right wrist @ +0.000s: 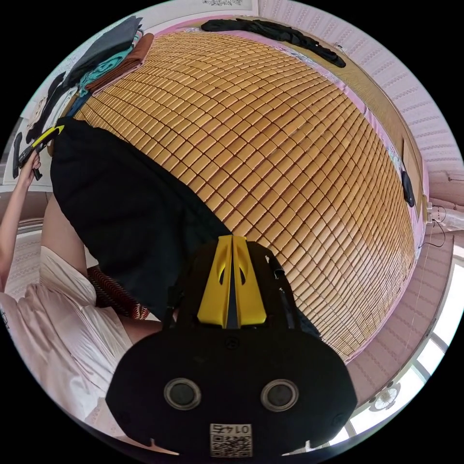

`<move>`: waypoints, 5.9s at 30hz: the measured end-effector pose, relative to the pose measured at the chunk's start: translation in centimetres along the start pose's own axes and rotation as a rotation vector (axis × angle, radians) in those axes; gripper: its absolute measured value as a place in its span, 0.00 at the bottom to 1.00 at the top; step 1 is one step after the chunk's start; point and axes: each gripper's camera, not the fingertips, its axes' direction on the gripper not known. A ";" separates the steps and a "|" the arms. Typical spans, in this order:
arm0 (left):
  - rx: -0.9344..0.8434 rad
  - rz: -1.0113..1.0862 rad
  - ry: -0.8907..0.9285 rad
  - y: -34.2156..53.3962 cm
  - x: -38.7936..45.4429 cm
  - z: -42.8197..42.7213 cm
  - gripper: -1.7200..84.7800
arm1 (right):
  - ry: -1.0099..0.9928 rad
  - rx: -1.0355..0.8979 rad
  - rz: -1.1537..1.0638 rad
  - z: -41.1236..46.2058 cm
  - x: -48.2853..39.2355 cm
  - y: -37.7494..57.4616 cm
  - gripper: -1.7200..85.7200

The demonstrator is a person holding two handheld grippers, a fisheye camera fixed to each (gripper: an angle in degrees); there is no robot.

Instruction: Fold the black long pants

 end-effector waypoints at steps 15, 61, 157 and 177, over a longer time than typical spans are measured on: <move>-0.012 0.011 -0.002 -1.1 0.7 1.7 0.08 | -0.052 -0.178 0.001 0.7 -0.8 -3.0 0.01; 0.007 1.013 0.293 19.9 47.8 1.7 0.01 | -0.025 -0.297 -0.131 4.2 1.1 -9.4 0.01; -0.269 1.087 0.355 10.9 70.8 10.9 0.01 | -0.146 0.578 1.249 54.0 42.3 93.9 0.09; -0.226 0.804 0.503 4.6 61.8 10.2 0.01 | -0.214 0.787 0.796 46.9 38.5 86.3 0.03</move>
